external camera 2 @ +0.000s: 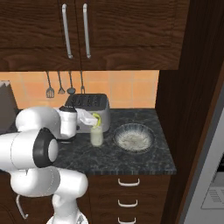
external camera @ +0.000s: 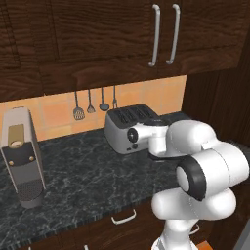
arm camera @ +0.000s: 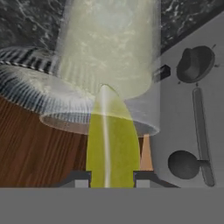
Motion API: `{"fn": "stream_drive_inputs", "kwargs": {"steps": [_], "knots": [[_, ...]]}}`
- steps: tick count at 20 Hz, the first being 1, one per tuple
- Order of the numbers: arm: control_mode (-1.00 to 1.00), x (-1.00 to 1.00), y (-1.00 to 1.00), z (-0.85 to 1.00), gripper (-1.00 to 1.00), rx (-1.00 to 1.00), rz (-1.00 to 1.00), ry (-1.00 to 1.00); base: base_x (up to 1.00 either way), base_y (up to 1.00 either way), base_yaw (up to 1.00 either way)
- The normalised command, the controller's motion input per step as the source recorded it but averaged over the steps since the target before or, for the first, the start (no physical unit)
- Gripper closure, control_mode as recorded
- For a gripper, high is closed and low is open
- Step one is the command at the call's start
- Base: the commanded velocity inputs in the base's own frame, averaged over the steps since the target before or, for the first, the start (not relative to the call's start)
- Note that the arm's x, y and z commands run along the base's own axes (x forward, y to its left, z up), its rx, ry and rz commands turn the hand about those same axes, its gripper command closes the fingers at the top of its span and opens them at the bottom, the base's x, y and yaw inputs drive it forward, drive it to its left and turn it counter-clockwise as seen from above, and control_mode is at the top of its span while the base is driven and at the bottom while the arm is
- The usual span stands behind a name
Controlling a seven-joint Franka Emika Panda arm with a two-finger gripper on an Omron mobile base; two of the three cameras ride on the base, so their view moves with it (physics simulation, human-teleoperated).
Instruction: Grab a lemon wedge from the fridge and one ice cube from the ice bowl, and put them in the glass of lemonade.
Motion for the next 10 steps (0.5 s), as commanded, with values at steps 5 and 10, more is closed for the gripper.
{"fn": "stream_drive_inputs", "kwargs": {"steps": [5,10], "knots": [[-1.00,0.03,-0.04,-0.15,-1.00,0.00,0.00,-0.04,0.00,0.00,0.00],[-1.00,-0.25,0.02,0.06,-1.00,0.00,0.00,-0.01,0.00,0.00,0.00]]}}
